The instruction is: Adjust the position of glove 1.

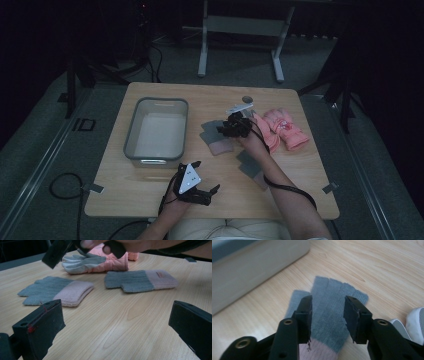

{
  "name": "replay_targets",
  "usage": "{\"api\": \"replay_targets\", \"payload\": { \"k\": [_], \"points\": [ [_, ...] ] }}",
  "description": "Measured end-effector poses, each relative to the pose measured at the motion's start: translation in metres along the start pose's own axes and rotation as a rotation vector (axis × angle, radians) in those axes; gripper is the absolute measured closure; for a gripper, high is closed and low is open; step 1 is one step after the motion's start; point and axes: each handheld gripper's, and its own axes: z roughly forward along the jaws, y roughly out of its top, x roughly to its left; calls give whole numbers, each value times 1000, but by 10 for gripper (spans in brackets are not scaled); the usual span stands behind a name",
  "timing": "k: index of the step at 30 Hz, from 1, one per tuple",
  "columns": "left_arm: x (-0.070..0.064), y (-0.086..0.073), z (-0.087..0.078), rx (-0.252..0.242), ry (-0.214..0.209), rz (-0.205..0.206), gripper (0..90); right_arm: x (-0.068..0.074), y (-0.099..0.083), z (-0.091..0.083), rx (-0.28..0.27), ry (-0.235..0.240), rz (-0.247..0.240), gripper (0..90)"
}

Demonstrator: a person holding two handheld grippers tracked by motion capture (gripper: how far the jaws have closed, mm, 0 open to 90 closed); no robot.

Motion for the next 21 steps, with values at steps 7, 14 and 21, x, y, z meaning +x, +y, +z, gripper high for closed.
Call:
{"api": "replay_targets", "payload": {
  "k": [7,14,21],
  "points": [
    [0,0,0,-2,0,0,0,-3,2,24,39,25,-34,598],
    [1,0,-1,-6,-9,-10,0,-5,3,41,94,25,-78,646],
    [2,0,0,-2,-17,-12,0,-10,-1,49,141,52,-84,735]
  ]
}}
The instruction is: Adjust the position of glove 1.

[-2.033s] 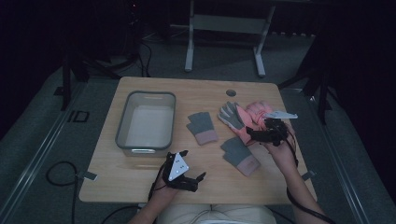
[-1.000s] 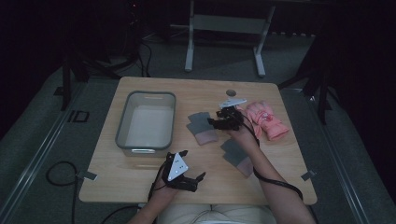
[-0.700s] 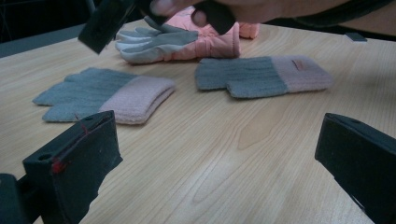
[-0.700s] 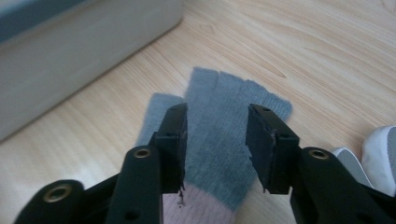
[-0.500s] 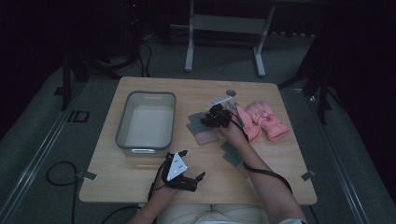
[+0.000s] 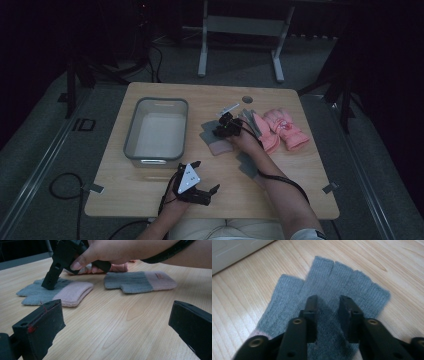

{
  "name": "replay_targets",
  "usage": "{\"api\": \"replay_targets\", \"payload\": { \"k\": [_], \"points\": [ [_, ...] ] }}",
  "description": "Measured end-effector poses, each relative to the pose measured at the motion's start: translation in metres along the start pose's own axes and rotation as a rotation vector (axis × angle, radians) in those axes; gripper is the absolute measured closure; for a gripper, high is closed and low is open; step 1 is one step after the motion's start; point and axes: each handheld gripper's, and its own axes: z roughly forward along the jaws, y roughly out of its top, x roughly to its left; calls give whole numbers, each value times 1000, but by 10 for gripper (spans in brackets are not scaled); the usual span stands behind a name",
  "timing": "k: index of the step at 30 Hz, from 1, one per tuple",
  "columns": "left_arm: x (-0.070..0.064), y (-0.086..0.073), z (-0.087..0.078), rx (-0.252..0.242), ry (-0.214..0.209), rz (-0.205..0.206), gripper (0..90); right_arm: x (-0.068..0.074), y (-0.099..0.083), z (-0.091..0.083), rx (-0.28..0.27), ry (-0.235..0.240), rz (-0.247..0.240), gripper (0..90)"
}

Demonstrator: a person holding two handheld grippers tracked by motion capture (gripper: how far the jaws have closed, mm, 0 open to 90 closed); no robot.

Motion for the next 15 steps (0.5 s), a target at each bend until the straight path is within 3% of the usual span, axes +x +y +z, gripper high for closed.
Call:
{"api": "replay_targets", "payload": {
  "k": [2,8,11,15],
  "points": [
    [1,0,0,-3,-2,-9,0,0,1,-1,16,0,23,816],
    [0,0,-1,-6,6,-9,0,7,4,-9,11,-43,121,855],
    [0,0,-1,-7,12,-6,0,13,5,-33,-54,-35,208,857],
    [-1,0,-1,-7,18,-2,0,32,10,-71,-113,-62,228,858]
  ]
}}
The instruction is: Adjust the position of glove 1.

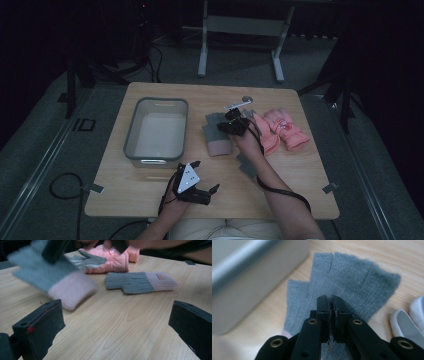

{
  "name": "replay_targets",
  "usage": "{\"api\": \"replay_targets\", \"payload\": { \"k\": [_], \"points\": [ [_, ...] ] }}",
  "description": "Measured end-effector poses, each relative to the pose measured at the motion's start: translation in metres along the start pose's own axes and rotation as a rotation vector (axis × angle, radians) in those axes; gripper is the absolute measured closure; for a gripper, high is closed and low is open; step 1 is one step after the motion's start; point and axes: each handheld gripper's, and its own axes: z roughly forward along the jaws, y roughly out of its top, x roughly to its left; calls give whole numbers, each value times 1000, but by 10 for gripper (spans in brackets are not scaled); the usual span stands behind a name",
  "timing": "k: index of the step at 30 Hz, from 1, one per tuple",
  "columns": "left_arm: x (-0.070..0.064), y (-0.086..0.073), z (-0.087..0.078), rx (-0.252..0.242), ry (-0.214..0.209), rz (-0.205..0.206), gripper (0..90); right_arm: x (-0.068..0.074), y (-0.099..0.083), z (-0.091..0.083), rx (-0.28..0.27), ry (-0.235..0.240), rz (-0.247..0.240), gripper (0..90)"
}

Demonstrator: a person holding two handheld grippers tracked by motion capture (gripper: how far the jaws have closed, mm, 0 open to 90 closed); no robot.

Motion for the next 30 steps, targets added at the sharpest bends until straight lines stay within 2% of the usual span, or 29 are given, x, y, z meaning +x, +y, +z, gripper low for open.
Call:
{"api": "replay_targets", "payload": {
  "k": [4,5,6,8,10,11,13,15,17,20,22,24,27,30],
  "points": [
    [-1,0,0,0,5,5,0,18,-6,-36,-71,-6,45,859],
    [-1,0,0,1,7,8,0,22,-9,-42,-83,-21,48,859],
    [-2,0,0,-2,8,9,0,26,-13,-46,-83,-29,45,859],
    [-2,0,0,-10,5,11,0,30,-22,-53,-96,-35,81,859],
    [-2,0,-1,-9,4,13,0,35,-33,-54,-89,-35,95,859],
    [-2,0,-1,-11,4,14,0,37,-39,-54,-84,-24,111,859],
    [-3,0,0,-8,8,24,0,43,-52,-51,-78,-30,118,859],
    [-4,0,0,-4,8,32,0,46,-65,-45,-58,-9,141,859],
    [-5,0,0,-3,10,39,0,50,-75,-37,-31,-7,134,859],
    [-5,0,0,-4,10,37,0,50,-85,-28,-7,0,149,858],
    [-4,0,0,-2,8,36,0,50,-89,-24,0,7,159,857],
    [-4,0,0,0,7,39,0,48,-93,-20,4,-20,149,854],
    [-4,0,0,3,6,40,0,43,-100,-12,19,-24,174,847],
    [-5,0,0,2,6,40,0,40,-107,-3,31,-3,185,829]
  ]
}}
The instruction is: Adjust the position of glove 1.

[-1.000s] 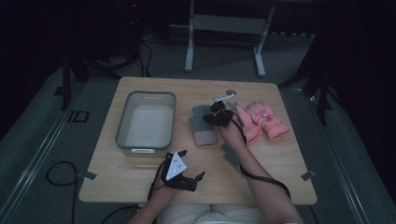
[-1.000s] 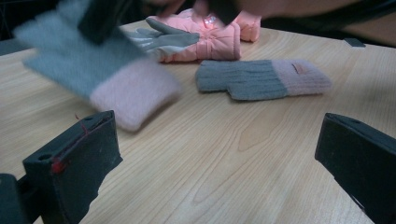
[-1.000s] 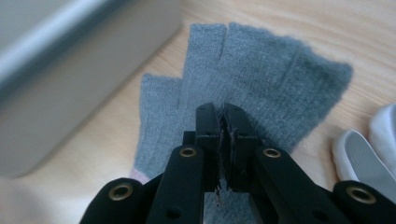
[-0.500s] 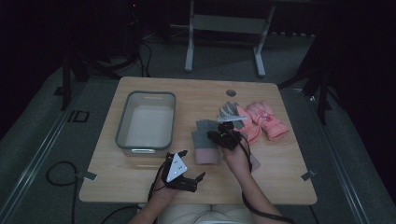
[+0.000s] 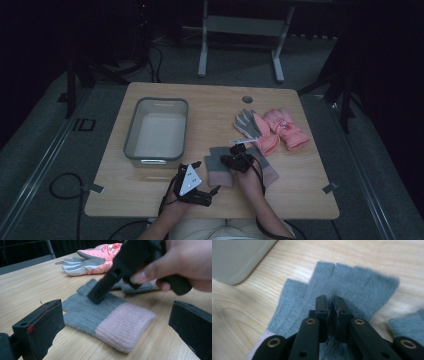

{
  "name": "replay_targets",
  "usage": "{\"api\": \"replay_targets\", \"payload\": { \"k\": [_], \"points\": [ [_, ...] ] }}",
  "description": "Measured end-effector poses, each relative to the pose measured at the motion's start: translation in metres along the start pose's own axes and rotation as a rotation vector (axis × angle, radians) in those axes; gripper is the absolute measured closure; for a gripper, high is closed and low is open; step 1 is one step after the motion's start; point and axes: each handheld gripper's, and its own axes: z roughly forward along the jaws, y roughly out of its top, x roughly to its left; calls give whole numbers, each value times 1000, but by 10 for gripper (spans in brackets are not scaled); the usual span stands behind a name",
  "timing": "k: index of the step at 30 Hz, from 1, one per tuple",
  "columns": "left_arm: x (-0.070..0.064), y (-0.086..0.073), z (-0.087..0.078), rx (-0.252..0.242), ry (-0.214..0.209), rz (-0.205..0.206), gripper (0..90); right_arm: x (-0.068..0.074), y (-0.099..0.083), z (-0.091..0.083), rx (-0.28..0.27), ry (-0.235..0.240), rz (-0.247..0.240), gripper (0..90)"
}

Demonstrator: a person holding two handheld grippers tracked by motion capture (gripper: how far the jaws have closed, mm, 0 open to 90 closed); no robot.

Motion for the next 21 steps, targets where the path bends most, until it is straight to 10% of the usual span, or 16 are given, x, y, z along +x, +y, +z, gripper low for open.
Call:
{"api": "replay_targets", "payload": {
  "k": [9,14,21],
  "points": [
    [1,0,0,1,-3,-4,0,2,4,-10,-27,30,-6,705],
    [1,0,0,0,-6,-6,0,-7,25,-48,-102,11,-89,611],
    [1,0,0,1,-6,-7,0,-46,27,-82,-63,48,-270,589]
  ]
}}
